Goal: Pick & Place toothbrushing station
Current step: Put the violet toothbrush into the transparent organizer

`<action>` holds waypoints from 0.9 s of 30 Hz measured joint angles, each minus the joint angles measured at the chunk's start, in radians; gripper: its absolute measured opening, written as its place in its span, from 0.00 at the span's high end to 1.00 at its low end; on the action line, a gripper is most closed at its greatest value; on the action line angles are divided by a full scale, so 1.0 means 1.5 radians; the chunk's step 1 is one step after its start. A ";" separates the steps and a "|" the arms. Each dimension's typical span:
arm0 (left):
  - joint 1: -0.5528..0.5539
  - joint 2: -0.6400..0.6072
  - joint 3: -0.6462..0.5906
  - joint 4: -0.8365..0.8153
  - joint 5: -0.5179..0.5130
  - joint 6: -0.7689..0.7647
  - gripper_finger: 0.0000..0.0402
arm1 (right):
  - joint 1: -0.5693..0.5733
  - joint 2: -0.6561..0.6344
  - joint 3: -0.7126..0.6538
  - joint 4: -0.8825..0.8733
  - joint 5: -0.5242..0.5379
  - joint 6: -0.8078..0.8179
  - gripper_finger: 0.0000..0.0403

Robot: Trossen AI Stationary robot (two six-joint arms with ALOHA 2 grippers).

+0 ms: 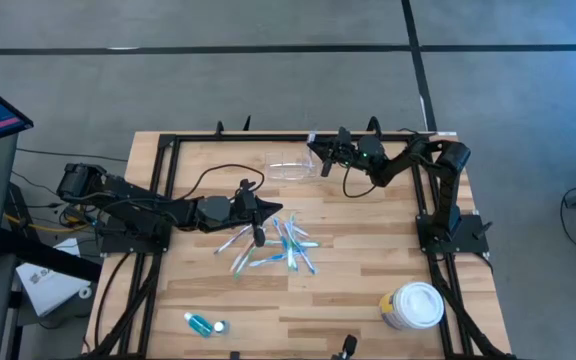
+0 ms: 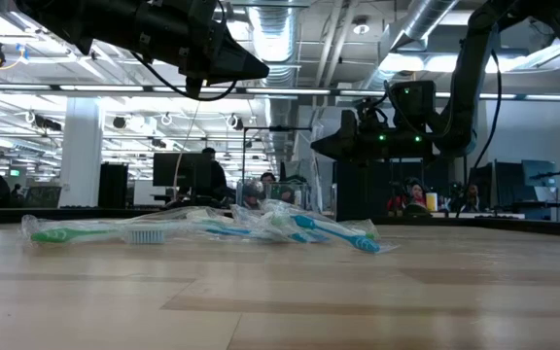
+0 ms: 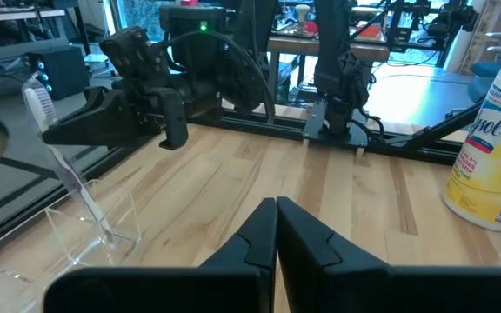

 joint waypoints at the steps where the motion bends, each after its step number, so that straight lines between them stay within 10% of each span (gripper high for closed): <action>1: 0.000 0.000 0.000 0.000 0.000 0.000 1.00 | 0.000 0.000 0.000 0.000 0.000 0.000 0.87; 17: 0.000 0.000 0.000 0.000 0.000 0.000 1.00 | -0.002 0.000 0.000 0.000 -0.017 0.005 0.56; 27: 0.000 0.000 0.000 0.000 0.000 0.000 1.00 | -0.010 0.000 0.000 0.005 0.001 0.003 0.55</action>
